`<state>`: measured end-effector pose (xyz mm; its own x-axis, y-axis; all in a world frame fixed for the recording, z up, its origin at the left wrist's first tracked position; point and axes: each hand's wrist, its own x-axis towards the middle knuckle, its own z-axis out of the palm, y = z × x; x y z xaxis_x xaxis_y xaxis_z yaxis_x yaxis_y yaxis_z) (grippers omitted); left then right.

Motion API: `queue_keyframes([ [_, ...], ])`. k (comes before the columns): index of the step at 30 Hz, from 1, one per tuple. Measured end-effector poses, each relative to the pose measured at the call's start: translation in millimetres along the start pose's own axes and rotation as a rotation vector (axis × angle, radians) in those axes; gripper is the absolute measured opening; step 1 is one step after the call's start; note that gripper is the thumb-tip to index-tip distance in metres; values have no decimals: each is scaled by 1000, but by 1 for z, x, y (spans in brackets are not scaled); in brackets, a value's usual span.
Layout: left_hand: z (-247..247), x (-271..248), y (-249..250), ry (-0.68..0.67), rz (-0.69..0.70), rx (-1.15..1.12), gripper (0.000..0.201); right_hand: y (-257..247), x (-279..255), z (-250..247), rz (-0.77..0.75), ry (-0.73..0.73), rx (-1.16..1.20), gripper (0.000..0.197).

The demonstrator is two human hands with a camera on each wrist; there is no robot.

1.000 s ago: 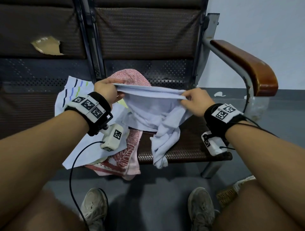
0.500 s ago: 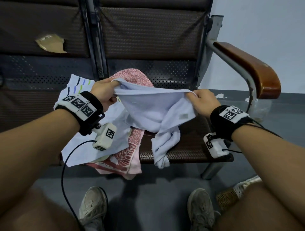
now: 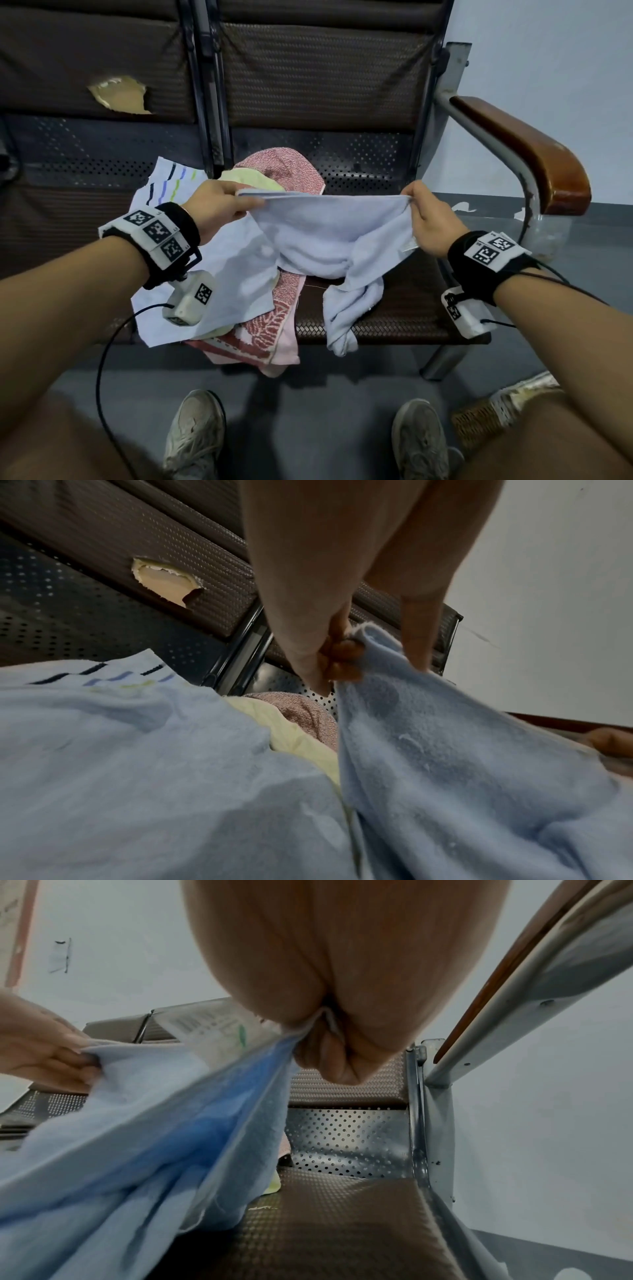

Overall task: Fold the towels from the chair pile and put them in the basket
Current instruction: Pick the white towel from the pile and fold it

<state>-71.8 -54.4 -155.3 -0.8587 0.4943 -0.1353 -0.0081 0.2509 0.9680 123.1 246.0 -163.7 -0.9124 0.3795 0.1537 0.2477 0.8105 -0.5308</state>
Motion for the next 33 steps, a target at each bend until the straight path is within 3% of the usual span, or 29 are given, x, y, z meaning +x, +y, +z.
queue_keyframes([
  [2, -3, 3, -6, 26, 56, 223, 29, -2, 2, -2, 6, 36, 17, 12],
  [4, -6, 4, -10, 139, 114, 404, 35, -4, 3, -5, -1, 16, -1, 23],
  [6, -10, 6, -12, 208, 147, 422, 33, -6, 2, -9, -14, -68, -94, 31],
  [10, -19, 7, -9, 274, 170, 347, 29, -1, -4, -14, -17, -135, -129, 13],
  [15, -10, -2, 7, 171, 174, 104, 8, 3, -6, -22, 119, -29, 312, 13],
  [18, -4, -6, 21, 167, 146, 1, 23, -10, -3, -29, 224, 13, 691, 16],
  [21, -2, -8, 41, 264, 152, -107, 30, -28, -2, -42, 274, 63, 951, 22],
  [26, -11, -14, 74, 337, 309, -16, 59, -52, 3, -76, 382, 144, 1107, 44],
  [29, -18, -14, 94, 394, 320, -21, 48, -63, 8, -104, 382, 106, 1165, 35],
  [33, -17, -14, 127, 444, 204, -140, 34, -89, 14, -127, 391, 223, 1161, 28],
])
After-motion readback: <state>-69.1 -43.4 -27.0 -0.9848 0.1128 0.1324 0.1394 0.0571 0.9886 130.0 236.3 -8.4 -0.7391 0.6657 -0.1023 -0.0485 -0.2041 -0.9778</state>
